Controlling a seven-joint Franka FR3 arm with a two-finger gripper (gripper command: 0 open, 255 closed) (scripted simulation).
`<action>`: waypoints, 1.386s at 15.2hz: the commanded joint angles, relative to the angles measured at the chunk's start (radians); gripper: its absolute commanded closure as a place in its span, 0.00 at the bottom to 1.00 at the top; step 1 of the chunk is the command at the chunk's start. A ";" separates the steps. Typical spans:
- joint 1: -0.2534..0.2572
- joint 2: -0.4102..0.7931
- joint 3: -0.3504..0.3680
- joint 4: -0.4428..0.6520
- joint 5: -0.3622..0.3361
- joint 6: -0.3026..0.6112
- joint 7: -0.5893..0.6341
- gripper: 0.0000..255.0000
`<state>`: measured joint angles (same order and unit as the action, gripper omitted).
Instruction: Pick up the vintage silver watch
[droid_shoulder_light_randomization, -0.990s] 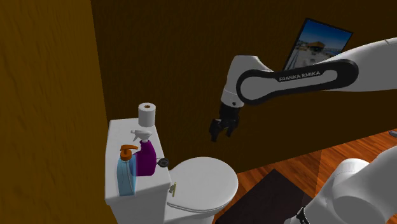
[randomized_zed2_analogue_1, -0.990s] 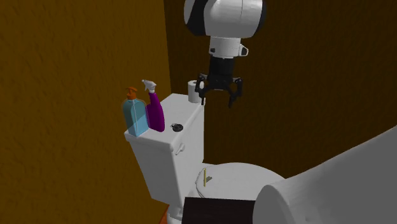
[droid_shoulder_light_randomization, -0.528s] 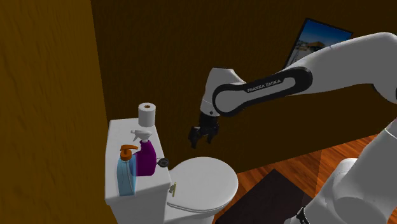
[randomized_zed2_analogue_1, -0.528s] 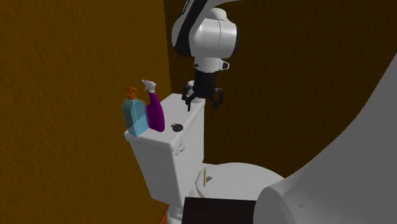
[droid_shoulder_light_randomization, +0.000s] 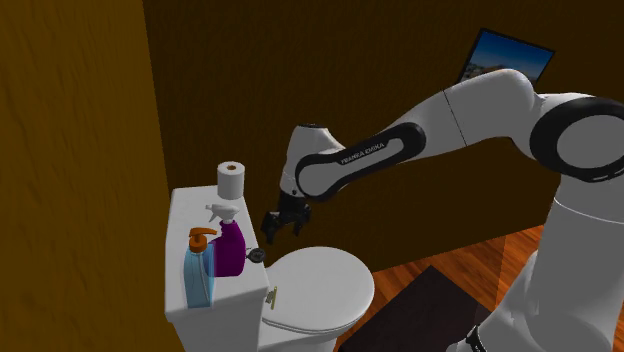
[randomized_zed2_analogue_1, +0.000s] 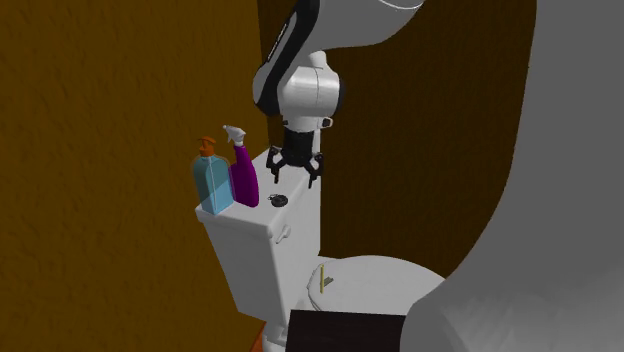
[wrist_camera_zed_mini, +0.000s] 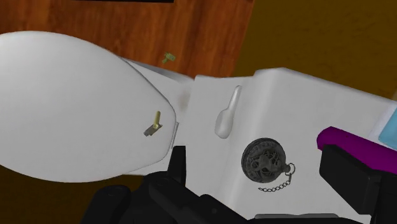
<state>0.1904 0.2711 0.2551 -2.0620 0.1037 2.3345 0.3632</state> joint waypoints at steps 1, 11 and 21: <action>0.017 0.076 0.000 0.071 -0.017 0.013 0.022 0.00; 0.070 0.299 -0.015 0.242 -0.059 0.079 0.059 0.00; 0.073 0.327 -0.018 0.244 -0.062 0.103 0.057 1.00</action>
<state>0.2634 0.5969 0.2373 -1.8172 0.0414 2.4376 0.4205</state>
